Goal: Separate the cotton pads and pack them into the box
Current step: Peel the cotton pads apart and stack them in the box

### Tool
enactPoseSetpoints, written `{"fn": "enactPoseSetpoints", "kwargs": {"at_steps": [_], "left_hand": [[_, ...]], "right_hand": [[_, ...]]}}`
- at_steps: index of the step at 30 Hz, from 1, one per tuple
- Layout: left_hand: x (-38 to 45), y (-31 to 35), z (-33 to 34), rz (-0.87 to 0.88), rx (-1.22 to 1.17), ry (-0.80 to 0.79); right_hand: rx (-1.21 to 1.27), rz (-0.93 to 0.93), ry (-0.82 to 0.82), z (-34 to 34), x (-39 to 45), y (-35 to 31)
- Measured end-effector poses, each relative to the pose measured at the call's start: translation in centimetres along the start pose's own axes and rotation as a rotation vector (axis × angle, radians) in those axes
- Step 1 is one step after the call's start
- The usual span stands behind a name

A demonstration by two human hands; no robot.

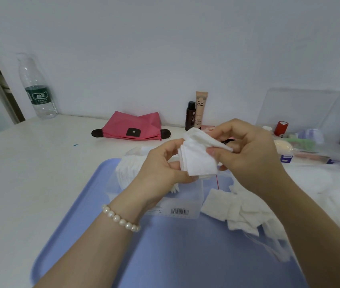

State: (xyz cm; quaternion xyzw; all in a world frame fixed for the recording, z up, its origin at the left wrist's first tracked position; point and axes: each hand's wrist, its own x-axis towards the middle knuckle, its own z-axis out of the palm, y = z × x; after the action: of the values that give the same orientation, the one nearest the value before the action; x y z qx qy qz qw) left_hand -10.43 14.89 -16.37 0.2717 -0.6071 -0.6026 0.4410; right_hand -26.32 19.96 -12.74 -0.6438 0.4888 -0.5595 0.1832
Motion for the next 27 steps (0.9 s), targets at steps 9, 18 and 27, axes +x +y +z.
{"fn": "enactPoseSetpoints", "kwargs": {"at_steps": [9, 18, 27], "left_hand": [[0.08, -0.06, -0.21, -0.012, -0.028, -0.098], [-0.05, -0.02, 0.28, -0.009, -0.086, -0.017], [-0.04, -0.05, 0.12, -0.016, -0.032, -0.025]], "right_hand": [[-0.100, -0.015, -0.006, 0.09, 0.04, 0.58], [-0.158, -0.030, -0.016, 0.29, -0.02, 0.34], [0.238, 0.485, 0.152, -0.64, 0.80, 0.69]]}}
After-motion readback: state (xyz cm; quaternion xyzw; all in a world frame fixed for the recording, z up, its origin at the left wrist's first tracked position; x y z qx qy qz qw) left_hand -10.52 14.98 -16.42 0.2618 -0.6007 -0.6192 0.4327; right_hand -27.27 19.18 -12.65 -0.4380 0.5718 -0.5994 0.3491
